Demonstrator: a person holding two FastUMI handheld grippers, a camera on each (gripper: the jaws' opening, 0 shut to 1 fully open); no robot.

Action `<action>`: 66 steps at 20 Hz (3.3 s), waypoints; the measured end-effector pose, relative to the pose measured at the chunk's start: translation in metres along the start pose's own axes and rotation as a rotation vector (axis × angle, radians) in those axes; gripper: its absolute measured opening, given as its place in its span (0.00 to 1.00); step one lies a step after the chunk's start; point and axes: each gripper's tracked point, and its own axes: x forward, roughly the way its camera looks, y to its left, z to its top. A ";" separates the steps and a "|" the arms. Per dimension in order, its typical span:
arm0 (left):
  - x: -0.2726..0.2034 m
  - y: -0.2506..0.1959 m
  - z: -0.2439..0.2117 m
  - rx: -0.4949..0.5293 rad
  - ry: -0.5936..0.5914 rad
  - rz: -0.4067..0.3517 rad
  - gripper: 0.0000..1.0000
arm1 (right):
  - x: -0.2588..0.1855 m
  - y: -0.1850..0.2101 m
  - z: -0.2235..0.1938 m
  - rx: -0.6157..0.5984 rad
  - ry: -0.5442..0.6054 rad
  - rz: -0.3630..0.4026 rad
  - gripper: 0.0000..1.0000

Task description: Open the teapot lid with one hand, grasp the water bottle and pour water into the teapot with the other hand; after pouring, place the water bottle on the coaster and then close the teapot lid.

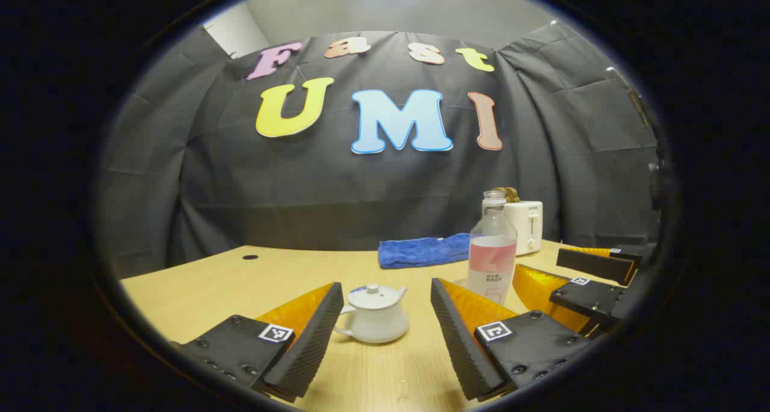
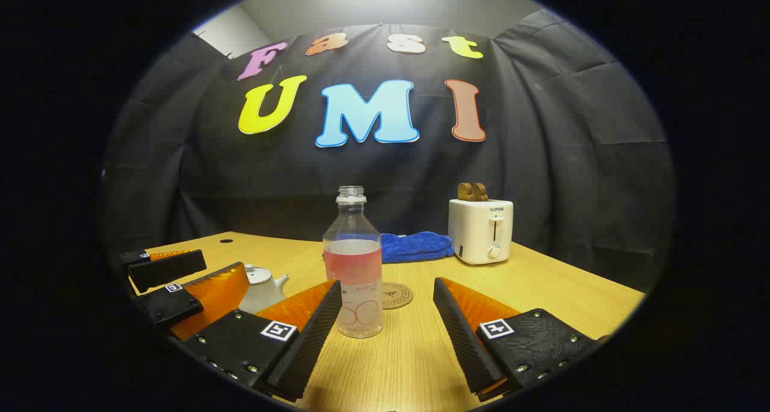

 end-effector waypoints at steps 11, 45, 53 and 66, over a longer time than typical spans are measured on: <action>0.025 0.014 -0.001 0.000 0.005 -0.018 0.95 | 0.008 0.020 -0.001 -0.004 0.000 0.097 0.95; 0.081 0.020 -0.025 0.008 0.159 -0.067 0.41 | 0.057 0.036 -0.011 0.002 0.101 0.101 0.95; 0.082 0.024 -0.026 0.004 0.155 -0.072 0.46 | 0.057 0.036 -0.012 0.005 0.106 0.105 0.95; 0.079 0.025 -0.022 -0.008 0.131 -0.060 0.14 | 0.059 0.033 -0.015 0.047 0.128 0.113 0.95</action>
